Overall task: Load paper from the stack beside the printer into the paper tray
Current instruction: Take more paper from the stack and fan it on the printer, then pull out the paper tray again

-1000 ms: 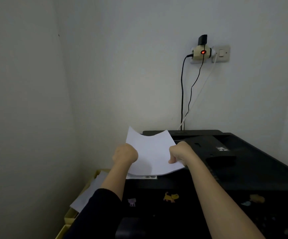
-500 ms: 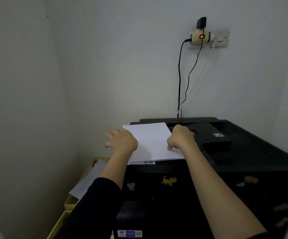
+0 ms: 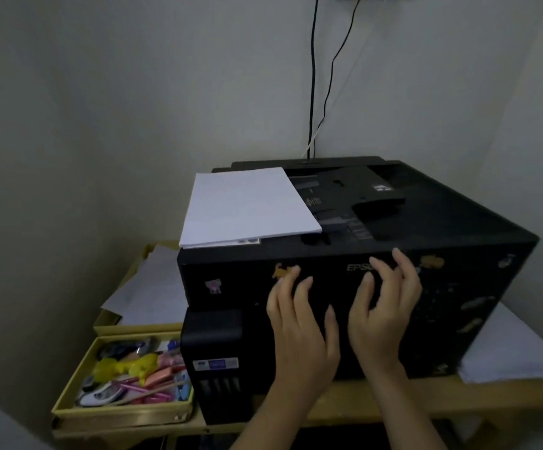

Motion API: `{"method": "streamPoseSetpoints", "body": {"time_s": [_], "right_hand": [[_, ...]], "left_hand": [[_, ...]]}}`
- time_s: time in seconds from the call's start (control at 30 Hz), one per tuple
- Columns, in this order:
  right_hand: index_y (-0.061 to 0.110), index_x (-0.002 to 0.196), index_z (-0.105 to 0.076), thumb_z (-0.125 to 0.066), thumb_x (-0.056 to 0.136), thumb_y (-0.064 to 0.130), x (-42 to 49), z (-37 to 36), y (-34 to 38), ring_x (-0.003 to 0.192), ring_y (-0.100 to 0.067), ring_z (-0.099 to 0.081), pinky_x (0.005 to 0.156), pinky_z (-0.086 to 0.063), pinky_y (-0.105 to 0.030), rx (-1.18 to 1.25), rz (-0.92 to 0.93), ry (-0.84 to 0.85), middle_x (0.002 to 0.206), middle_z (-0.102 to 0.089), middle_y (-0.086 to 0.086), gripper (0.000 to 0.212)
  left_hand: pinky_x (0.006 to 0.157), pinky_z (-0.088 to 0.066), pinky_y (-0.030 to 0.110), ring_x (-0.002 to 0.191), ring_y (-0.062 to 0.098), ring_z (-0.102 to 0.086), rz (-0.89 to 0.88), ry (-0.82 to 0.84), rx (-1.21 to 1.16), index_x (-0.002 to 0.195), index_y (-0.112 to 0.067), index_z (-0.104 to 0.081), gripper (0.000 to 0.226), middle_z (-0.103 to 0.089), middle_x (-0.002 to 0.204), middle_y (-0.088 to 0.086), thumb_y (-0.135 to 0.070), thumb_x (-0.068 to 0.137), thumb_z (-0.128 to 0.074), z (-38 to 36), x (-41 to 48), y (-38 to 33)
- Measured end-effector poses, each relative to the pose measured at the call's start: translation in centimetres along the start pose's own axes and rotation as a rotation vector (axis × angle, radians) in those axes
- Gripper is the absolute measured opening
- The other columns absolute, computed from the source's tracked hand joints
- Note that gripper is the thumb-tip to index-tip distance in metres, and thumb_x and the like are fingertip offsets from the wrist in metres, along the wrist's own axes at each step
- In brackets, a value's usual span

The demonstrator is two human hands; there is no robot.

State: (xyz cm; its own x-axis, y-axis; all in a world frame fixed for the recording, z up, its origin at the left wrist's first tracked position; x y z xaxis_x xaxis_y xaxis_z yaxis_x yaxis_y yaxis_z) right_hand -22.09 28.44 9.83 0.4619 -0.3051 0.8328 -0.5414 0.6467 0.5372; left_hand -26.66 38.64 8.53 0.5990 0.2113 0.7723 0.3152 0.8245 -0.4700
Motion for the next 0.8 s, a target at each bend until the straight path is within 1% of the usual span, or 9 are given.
{"method": "streamPoseSetpoints", "body": {"time_s": [0.1,0.2,0.23,0.3,0.37,0.43,0.57,0.67,0.8], "right_hand": [[-0.007,0.113,-0.058,-0.05,0.092,0.009,-4.8,1.4,-3.5,0.12,-0.03,-0.045,0.107,-0.035,-0.032,-0.049,-0.133,0.132,0.128,-0.045,-0.027,0.027],[-0.002,0.111,-0.058,-0.057,0.089,0.004,-8.9,1.7,-7.2,0.114,-0.032,-0.051,0.098,-0.045,-0.039,-0.068,-0.449,0.252,0.123,-0.048,-0.02,0.023],[0.001,0.11,-0.058,-0.057,0.09,0.007,-10.0,1.7,-8.5,0.112,-0.03,-0.053,0.095,-0.046,-0.039,-0.067,-0.596,0.287,0.119,-0.051,-0.016,0.021],[0.002,0.105,-0.059,-0.055,0.092,0.022,-12.0,1.8,-10.7,0.103,-0.029,-0.057,0.087,-0.045,-0.035,-0.011,-0.954,0.328,0.106,-0.058,-0.012,0.024],[-0.003,0.103,-0.06,-0.056,0.09,0.039,-13.4,2.0,-12.6,0.095,-0.03,-0.059,0.085,-0.047,-0.04,0.15,-1.345,0.299,0.097,-0.063,-0.016,0.045],[-0.008,0.117,-0.053,-0.057,0.087,0.046,-14.4,1.9,-14.0,0.101,-0.034,-0.059,0.088,-0.048,-0.044,0.335,-1.602,0.292,0.106,-0.063,-0.017,0.062],[0.0,0.139,-0.035,-0.058,0.086,0.044,-14.8,1.3,-15.7,0.125,-0.033,-0.047,0.096,-0.042,-0.039,0.679,-1.828,0.273,0.138,-0.044,-0.023,0.073],[0.001,0.138,-0.037,-0.061,0.083,0.046,-14.7,1.1,-16.4,0.126,-0.03,-0.047,0.097,-0.043,-0.039,0.728,-1.905,0.242,0.14,-0.043,-0.022,0.075],[0.005,0.13,-0.047,-0.065,0.082,0.043,-15.5,0.6,-17.3,0.12,-0.029,-0.05,0.094,-0.046,-0.04,0.771,-1.925,0.217,0.132,-0.048,-0.018,0.064]], "left_hand": [[0.108,-0.025,0.022,0.124,0.01,-0.031,0.06,0.172,-0.034,0.118,-0.015,-0.047,0.035,-0.045,0.13,0.002,-0.026,0.085,-0.052,-2.8,-4.8,0.3],[0.092,-0.032,0.012,0.106,0.001,-0.035,0.294,0.399,-0.058,0.106,-0.018,-0.053,0.015,-0.052,0.109,-0.007,-0.021,0.091,-0.053,-5.6,-8.9,1.7],[0.084,-0.034,0.011,0.102,0.004,-0.041,0.464,0.491,-0.124,0.1,-0.019,-0.054,0.008,-0.052,0.102,-0.008,-0.023,0.094,-0.05,-6.6,-9.9,2.5],[0.074,-0.041,0.015,0.096,0.014,-0.054,0.935,0.602,-0.312,0.092,-0.018,-0.056,0.02,-0.056,0.091,-0.005,-0.035,0.096,-0.045,-8.1,-11.5,3.8],[0.086,-0.048,0.027,0.104,0.022,-0.058,1.465,0.587,-0.576,0.108,-0.013,-0.057,0.042,-0.061,0.099,0.001,-0.05,0.094,-0.043,-9.2,-12.3,4.3],[0.101,-0.042,0.038,0.12,0.028,-0.05,1.748,0.539,-0.878,0.132,-0.009,-0.045,0.07,-0.057,0.118,0.009,-0.063,0.088,-0.039,-10.2,-13.1,4.7],[0.103,-0.04,0.04,0.131,0.035,-0.041,1.696,0.405,-1.122,0.147,-0.011,-0.029,0.09,-0.035,0.149,0.017,-0.072,0.081,-0.032,-11.2,-13.5,6.1],[0.085,-0.048,0.031,0.112,0.024,-0.055,1.758,0.243,-1.121,0.141,-0.01,-0.038,0.086,-0.052,0.131,0.007,-0.07,0.08,-0.039,-11.7,-13.7,6.0],[0.089,-0.045,0.029,0.119,0.02,-0.052,1.782,0.065,-1.167,0.134,-0.011,-0.048,0.08,-0.055,0.132,0.004,-0.066,0.076,-0.051,-12.5,-13.9,6.5]]}}
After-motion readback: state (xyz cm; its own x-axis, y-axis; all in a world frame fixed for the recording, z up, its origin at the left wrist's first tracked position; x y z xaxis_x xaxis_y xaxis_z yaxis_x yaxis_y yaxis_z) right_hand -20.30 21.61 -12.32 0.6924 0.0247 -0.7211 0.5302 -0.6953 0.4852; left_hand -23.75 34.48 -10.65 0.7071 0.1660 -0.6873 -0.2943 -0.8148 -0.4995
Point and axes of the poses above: each hand's wrist, its own x-axis towards the middle knuckle, its own z-axis out of the back of the hand, y = z × x, the point moved 3 cm from there along x, towards the middle knuckle
